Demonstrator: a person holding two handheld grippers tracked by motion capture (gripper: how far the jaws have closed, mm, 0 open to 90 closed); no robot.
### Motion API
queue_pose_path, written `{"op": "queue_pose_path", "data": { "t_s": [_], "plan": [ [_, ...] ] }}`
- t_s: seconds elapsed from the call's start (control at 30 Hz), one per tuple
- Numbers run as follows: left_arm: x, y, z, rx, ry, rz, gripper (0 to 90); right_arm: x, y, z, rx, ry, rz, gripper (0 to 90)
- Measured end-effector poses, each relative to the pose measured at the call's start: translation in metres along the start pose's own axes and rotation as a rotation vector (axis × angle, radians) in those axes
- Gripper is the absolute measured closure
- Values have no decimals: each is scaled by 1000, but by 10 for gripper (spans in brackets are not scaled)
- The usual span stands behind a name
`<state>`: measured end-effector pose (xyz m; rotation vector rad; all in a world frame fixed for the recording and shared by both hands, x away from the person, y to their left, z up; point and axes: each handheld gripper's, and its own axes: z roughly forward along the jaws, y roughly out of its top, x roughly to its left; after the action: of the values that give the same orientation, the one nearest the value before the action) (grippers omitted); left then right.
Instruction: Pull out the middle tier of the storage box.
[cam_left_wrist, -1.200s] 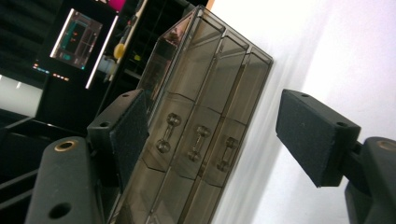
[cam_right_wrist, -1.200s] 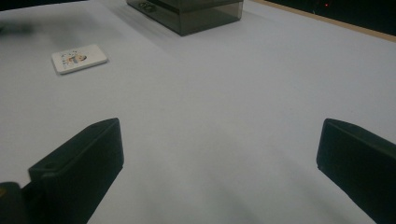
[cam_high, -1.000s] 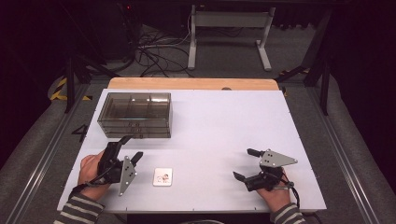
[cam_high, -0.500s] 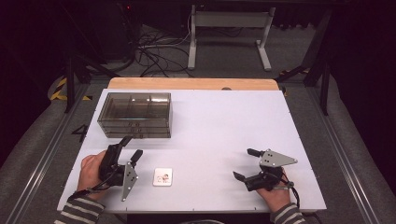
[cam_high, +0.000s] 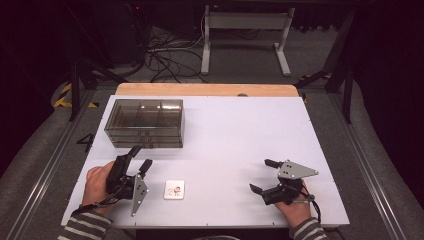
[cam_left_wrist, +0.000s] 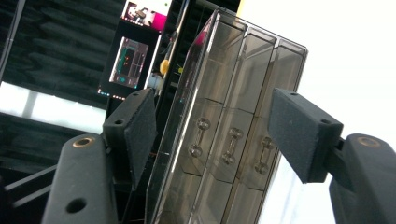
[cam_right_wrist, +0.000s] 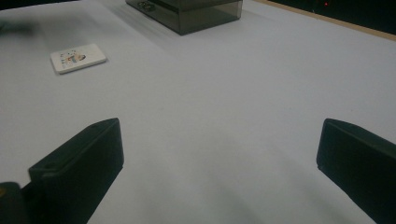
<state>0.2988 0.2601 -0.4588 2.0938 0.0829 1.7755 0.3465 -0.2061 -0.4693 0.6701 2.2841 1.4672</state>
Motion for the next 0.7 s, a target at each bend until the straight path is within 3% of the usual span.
{"op": "queue_pose_path", "data": {
  "t_s": [0.17, 0.37, 0.7],
  "plan": [
    [0, 0, 2, 16, 14, 6, 381, 0, 0, 0, 1, 0, -1, 14],
    [0, 1, 6, 53, 21, 56, 409, 0, 0, 0, 2, 0, -1, 14],
    [-4, 2, 16, 122, 27, 94, 428, 0, 0, 0, 3, 0, -1, 14]
  ]
}}
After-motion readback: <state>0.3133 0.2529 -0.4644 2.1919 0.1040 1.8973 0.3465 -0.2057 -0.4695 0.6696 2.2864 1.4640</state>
